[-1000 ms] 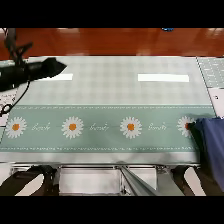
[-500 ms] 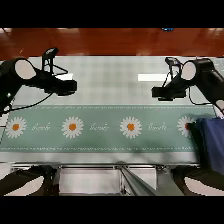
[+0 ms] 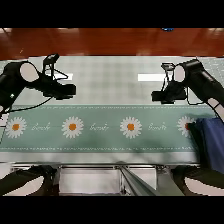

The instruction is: Fold the shirts.

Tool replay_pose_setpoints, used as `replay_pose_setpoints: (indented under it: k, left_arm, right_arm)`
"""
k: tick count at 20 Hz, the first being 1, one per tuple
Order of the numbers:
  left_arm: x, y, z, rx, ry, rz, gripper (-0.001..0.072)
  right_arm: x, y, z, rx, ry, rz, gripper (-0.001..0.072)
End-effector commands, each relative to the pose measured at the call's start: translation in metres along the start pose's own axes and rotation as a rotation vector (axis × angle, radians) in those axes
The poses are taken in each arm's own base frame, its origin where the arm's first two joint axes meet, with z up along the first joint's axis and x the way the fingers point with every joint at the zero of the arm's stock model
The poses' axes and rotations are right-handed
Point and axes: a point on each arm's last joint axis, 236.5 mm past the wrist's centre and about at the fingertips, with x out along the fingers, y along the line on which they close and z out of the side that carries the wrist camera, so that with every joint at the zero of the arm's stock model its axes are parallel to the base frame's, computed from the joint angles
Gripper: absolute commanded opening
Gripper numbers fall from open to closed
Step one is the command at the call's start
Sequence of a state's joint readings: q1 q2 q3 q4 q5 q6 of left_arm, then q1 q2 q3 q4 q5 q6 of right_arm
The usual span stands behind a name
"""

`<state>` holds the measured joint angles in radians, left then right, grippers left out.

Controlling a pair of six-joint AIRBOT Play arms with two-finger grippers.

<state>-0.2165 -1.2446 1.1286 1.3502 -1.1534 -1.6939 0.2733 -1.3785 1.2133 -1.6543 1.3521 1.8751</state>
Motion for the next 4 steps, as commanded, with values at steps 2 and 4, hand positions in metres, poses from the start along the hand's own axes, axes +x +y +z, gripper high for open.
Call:
replay_pose_setpoints:
  k: [2,4]
  left_arm:
    - [0.0004,0.0009,-0.0010,0.000,0.004,0.004,0.0020]
    - [0.0004,0.0009,-0.0010,0.000,0.004,0.004,0.0020]
  right_arm:
    - [0.0003,-0.0010,-0.0011,-0.002,0.005,-0.007,0.0021]
    - [0.0001,-0.0010,-0.0010,-0.002,0.005,-0.007,0.0021]
